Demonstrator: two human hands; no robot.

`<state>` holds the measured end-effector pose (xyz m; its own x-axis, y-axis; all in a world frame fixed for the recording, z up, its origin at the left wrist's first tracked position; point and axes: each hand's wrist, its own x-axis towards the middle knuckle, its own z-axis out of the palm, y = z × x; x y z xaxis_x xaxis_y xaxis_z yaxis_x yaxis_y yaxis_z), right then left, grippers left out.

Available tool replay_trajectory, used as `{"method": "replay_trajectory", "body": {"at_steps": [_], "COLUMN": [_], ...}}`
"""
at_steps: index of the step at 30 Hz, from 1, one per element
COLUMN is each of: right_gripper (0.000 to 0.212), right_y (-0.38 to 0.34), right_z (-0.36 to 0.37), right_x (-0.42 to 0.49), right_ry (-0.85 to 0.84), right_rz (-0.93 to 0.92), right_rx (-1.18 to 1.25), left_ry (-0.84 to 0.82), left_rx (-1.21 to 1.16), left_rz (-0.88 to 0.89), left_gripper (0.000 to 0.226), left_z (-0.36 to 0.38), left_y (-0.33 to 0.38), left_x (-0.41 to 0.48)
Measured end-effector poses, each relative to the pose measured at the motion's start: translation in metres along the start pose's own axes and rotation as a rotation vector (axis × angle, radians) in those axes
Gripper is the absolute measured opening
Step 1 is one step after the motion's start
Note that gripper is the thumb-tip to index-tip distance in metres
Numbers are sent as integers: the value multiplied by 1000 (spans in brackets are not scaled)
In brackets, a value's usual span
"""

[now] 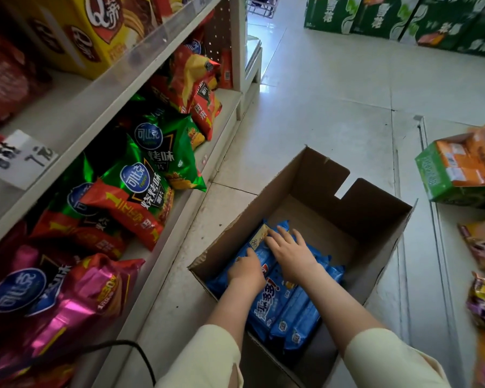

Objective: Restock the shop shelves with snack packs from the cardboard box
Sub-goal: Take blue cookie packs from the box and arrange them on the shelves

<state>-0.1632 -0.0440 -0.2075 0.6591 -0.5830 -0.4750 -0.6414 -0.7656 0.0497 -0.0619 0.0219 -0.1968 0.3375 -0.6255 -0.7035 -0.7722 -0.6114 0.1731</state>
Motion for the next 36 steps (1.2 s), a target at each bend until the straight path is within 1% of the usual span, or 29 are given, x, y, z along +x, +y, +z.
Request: {"method": "replay_trajectory", "body": {"at_steps": [4, 6, 7, 8, 9, 11, 13, 14, 15, 17, 18, 20, 22, 23, 24, 25, 26, 27, 28, 30, 33, 34, 36], "right_gripper": [87, 87, 86, 86, 87, 90, 88, 83, 81, 83, 80, 70, 73, 82, 96, 108, 115, 118, 121, 129, 129, 131, 137], "right_y": [5, 8, 11, 12, 14, 18, 19, 19, 15, 3, -3, -12, -12, -8, -2, 5, 10, 17, 19, 15, 8, 7, 9], "right_z": [2, 0, 0, -2, -4, -8, -12, -15, -15, -10, -4, 4, 13, 19, 26, 45, 55, 79, 92, 88, 79, 76, 91], "right_x": [-4, -7, -7, -8, -8, -7, -6, -6, -4, -2, 2, 10, 17, 20, 22, 31, 33, 45, 49, 45, 42, 41, 51], "right_ry": [55, 102, 132, 159, 177, 205, 163, 82, -44, -267, -307, -266, -174, -110, -46, -28, -10, -11, -23, -51, -30, -28, -49], "right_rz": [22, 89, 150, 222, 303, 459, 634, 707, 746, 705, 704, 771, 863, 925, 995, 1052, 1079, 1100, 1119, 1149, 1199, 1223, 1260], "right_rx": [54, 127, 207, 325, 491, 940, 1402, 1616, 1756, 1885, 1954, 2080, 2154, 2154, 2124, 2089, 2054, 1996, 1952, 1881, 1844, 1831, 1807], "left_ry": [84, 106, 104, 95, 72, 9, -80, -116, -154, -225, -267, -385, -492, -470, -372, -229, -130, -94, -96, -142, -102, -87, -127], "left_rx": [37, 40, 28, 12, -21, -141, -280, -348, -426, -626, -724, -837, -924, -933, -930, -839, -695, -559, -441, -275, -129, -90, -50], "left_rz": [59, 77, 76, 72, 61, 21, 10, 21, 37, 102, 146, 178, 121, 73, 13, -64, -177, -254, -303, -325, -302, -279, -212], "left_gripper": [66, 66, 66, 68, 71, 76, 79, 77, 72, 57, 52, 41, 23, 22, 28, 39, 50, 56, 61, 70, 74, 73, 64], "left_z": [-11, -18, -21, -25, -27, -29, -29, -28, -27, -27, -27, -30, -38, -38, -38, -34, -29, -23, -14, 6, 12, 12, 13], "left_y": [4, 5, 5, 4, 2, -3, -7, -9, -8, -6, -4, 0, 7, 11, 15, 16, 16, 14, 13, 7, 1, 0, 1], "left_x": [-9, -14, -17, -18, -20, -20, -18, -17, -16, -16, -16, -17, -18, -13, -3, 11, 21, 26, 32, 46, 47, 49, 51]}}
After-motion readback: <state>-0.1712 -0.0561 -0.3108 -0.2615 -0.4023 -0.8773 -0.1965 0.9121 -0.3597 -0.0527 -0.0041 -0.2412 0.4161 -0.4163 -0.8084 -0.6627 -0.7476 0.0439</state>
